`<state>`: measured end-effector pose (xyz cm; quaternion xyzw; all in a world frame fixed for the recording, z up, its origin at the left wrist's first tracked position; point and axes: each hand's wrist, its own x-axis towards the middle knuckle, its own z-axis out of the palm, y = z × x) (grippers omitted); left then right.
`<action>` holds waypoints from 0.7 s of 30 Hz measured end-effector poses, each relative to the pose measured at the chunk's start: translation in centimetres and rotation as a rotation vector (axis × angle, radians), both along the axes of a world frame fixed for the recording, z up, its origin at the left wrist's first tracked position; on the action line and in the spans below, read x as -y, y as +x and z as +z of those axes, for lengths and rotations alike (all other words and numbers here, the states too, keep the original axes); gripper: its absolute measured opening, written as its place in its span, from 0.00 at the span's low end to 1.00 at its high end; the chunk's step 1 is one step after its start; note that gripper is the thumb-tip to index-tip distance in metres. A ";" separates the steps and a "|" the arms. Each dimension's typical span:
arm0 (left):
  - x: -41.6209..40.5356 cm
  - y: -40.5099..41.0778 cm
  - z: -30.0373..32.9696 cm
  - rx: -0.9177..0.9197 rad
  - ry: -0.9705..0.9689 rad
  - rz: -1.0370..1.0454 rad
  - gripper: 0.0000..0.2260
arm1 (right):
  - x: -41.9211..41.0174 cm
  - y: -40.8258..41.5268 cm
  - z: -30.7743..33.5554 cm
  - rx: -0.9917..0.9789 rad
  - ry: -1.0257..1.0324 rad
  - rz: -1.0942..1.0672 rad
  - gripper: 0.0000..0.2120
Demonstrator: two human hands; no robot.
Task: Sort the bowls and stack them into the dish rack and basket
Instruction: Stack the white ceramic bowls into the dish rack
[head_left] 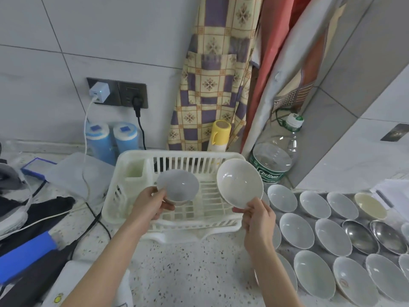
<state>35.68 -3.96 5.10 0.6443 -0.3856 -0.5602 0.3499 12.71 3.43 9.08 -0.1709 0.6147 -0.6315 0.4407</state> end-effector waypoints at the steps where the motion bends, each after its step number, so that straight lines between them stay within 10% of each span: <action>1: 0.4 -0.4 -0.2 0.010 0.019 -0.009 0.11 | 0.5 -0.3 -0.1 -0.019 -0.001 0.016 0.07; 21: 7.9 -1.1 -5.2 0.140 0.255 -0.015 0.15 | 11.4 1.6 -5.5 -0.369 0.162 0.350 0.08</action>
